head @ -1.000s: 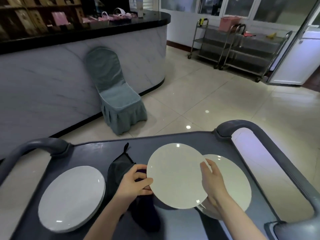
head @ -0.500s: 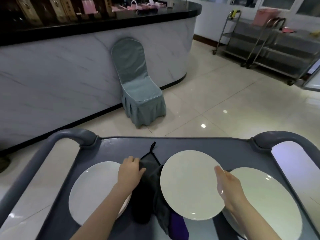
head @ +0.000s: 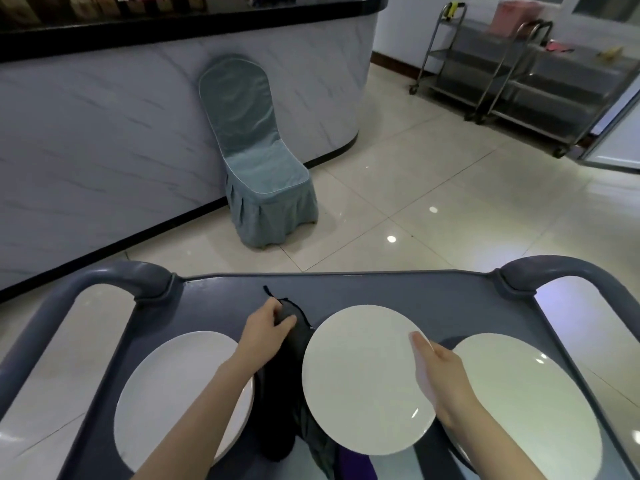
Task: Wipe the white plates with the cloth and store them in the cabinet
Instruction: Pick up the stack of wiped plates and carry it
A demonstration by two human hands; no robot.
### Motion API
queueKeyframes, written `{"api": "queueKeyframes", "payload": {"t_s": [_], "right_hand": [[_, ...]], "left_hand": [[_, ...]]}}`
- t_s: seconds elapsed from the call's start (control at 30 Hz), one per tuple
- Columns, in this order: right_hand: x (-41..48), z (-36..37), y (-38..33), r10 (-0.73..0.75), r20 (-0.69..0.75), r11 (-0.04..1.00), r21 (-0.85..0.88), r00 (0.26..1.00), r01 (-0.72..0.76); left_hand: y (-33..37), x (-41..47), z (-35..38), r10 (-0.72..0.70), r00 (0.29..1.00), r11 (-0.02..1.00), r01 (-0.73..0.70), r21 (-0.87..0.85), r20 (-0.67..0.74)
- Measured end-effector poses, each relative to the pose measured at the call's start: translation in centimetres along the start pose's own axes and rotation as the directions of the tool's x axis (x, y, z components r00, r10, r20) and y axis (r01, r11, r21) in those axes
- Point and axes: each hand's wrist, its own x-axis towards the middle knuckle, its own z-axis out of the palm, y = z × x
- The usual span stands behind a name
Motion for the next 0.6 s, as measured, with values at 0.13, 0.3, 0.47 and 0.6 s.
{"api": "queueKeyframes", "payload": {"t_s": [0.13, 0.3, 0.47, 0.6], "right_hand": [[-0.3, 0.0, 0.1, -0.007, -0.029, 1.0, 0.024, 1.0, 0.008], [-1.2, 0.1, 0.2, -0.008, -0.032, 0.996, 0.09, 0.999, 0.011], [-2.0, 0.0, -0.7, -0.044, -0.066, 0.977, 0.205, 0.997, 0.057], [-2.6, -0.8, -1.6, -0.046, -0.104, 0.965, 0.253, 0.994, 0.071]], "left_hand": [[3.9, -3.2, -1.5, 0.078, 0.995, 0.972, -0.09, -0.215, -0.062], [9.2, -8.9, -1.5, 0.306, 0.949, 0.884, -0.313, -0.347, -0.077], [10.7, -13.8, 1.2, 0.459, 0.822, 0.886, -0.397, -0.238, 0.336], [9.4, -14.6, 2.1, 0.409, 0.813, 0.912, -0.378, -0.158, 0.415]]}}
